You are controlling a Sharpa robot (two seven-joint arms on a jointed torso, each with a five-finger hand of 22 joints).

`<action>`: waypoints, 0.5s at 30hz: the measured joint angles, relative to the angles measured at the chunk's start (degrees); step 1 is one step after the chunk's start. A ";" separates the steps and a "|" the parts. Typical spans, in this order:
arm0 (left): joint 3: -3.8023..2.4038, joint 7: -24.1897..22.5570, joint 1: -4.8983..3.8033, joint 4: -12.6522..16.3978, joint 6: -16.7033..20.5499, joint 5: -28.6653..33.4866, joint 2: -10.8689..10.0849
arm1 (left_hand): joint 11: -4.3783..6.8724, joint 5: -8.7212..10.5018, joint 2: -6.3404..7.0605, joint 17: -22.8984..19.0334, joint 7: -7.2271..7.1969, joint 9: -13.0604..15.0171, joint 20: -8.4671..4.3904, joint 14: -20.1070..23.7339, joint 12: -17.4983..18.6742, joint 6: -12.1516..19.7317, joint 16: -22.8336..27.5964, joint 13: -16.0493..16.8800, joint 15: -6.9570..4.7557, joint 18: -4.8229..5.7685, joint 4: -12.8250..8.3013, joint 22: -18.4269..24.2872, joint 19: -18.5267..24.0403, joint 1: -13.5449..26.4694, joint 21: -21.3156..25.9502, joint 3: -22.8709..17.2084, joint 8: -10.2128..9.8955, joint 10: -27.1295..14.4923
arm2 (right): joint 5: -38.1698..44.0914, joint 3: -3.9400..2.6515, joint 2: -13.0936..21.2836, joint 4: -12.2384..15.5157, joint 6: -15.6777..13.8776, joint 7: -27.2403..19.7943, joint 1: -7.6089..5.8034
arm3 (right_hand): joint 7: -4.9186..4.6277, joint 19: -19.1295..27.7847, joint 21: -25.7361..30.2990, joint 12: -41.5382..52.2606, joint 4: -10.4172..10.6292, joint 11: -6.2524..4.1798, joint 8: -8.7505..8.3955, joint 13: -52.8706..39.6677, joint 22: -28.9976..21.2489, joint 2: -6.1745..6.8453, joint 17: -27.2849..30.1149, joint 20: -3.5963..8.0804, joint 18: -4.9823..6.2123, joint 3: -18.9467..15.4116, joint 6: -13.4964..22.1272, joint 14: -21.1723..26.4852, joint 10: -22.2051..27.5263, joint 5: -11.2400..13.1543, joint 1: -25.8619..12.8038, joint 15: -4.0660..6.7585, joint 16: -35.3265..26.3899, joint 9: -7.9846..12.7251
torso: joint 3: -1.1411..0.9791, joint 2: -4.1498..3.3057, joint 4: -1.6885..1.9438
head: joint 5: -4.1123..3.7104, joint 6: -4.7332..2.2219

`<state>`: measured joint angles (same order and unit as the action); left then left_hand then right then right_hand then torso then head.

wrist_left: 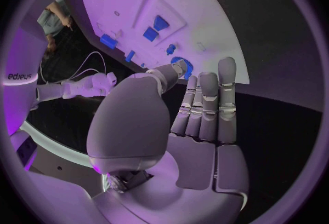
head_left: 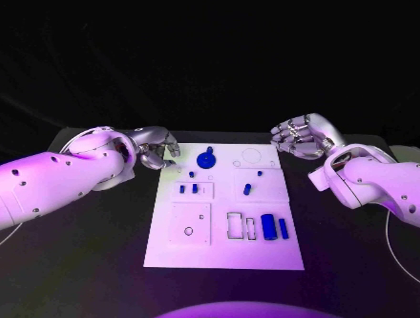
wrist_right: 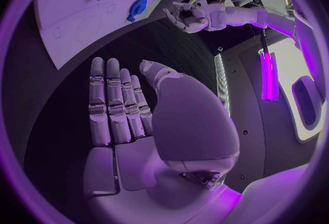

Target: Assemble the parts on the task board

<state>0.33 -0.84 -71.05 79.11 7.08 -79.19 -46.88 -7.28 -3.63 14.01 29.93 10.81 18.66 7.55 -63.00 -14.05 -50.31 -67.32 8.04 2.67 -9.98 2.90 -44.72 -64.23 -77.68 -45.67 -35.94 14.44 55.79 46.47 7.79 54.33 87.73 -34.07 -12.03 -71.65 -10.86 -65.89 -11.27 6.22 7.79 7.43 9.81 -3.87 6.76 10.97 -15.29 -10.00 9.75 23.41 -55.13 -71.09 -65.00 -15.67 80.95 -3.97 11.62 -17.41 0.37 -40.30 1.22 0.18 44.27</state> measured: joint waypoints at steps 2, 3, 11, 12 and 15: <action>-0.01 -1.17 -0.16 0.28 1.20 4.91 -0.81 | 0.00 0.00 0.00 -1.01 0.00 -0.09 0.02 0.37 -0.60 0.00 1.19 0.00 0.01 0.00 0.38 1.16 0.15 0.00 1.45 0.38 0.00 0.00 | 3.43 -0.02 -0.10 -0.76 1.89 1.47 -0.04 | 0.85 -3.91 -3.37 0.64 -0.33 -1.13 0.82 -0.27 1.77 0.05 -2.29 1.88 0.00 -0.03 -1.69 -4.71 -3.00 0.17 0.05 1.73 2.88 -0.29 | 0.00 0.03 -0.01 | -0.17 -0.14; -0.01 -2.05 -0.21 0.45 1.81 8.57 -1.27 | -0.01 0.00 0.00 -1.29 0.00 -0.10 0.02 0.37 -0.90 0.00 1.53 0.00 0.01 0.02 0.61 1.58 0.15 0.00 1.95 0.61 0.00 0.02 | 5.64 -0.02 -0.18 -1.16 3.10 2.42 -0.05 | 1.13 -5.03 -4.65 0.65 -0.39 -1.52 0.82 -0.36 2.49 0.05 -3.28 2.55 -0.01 -0.09 -2.09 -6.22 -3.89 0.44 0.05 2.29 3.93 -0.31 | 0.00 0.04 -0.02 | -0.33 -0.25; 0.83 -10.75 -0.11 3.48 2.62 41.63 -4.61 | 0.62 0.00 -1.04 -2.19 -0.60 -0.07 0.02 0.99 -4.45 -1.00 2.17 0.99 -0.61 0.04 1.95 3.65 0.15 0.49 4.48 2.16 0.00 2.91 | 23.25 -0.01 -1.33 -1.52 10.66 10.04 -0.09 | 3.65 -15.74 -34.68 2.12 -0.77 -4.95 2.16 -5.78 30.38 2.06 -31.71 6.73 -2.09 1.43 -4.99 -12.93 -10.26 -5.31 -1.95 5.87 38.15 -2.29 | 0.01 -0.02 -0.17 | -0.76 -1.29; 0.91 -11.78 -0.05 3.90 2.55 44.94 -4.96 | 0.62 0.00 -1.04 -2.22 -0.76 -0.05 0.02 1.02 -4.56 -1.16 2.16 1.00 -0.64 0.04 2.09 3.78 0.15 0.49 4.68 2.46 0.00 2.91 | 25.23 -0.01 -1.49 -1.42 11.19 10.93 -0.08 | 3.39 -16.26 -39.36 1.64 -0.51 -4.80 2.15 -6.29 35.54 2.42 -36.08 6.78 -2.83 1.69 -4.73 -12.93 -9.93 -5.14 -2.32 5.87 42.94 -2.52 | 0.01 -0.02 -0.17 | -0.88 -1.38; 1.06 -14.89 0.17 5.12 2.27 53.88 -5.96 | 0.82 0.00 -1.00 -2.23 -0.80 0.01 -0.19 1.08 -4.73 -1.20 2.16 1.04 -0.70 0.06 2.07 4.04 -0.06 0.80 4.69 2.75 -0.01 3.11 | 31.27 -0.01 -2.01 -0.99 12.33 13.73 -0.01 | 2.72 -17.85 -52.70 0.00 0.22 -3.99 1.47 -7.09 50.83 3.27 -47.19 6.60 -4.50 2.42 -3.64 -12.94 -7.61 -3.03 -3.17 5.57 54.74 -3.05 | 0.01 0.00 -0.16 | -1.09 -1.50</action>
<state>1.39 -15.73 -70.87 84.23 9.36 -25.32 -52.84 -6.45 -3.63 13.01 27.70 10.01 18.67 7.36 -61.92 -18.78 -51.52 -65.15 9.08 1.97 -9.92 4.97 -40.68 -64.30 -76.88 -40.99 -33.19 14.43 58.90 77.74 7.78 52.32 86.74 -21.73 1.70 -71.67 -8.14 -83.73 -63.97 6.23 8.01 3.44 11.28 -10.96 57.59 14.24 -62.47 -3.41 5.25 25.83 -58.77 -84.02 -72.60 -18.70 77.78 1.61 66.36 -20.46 0.38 -40.30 1.05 -0.91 42.78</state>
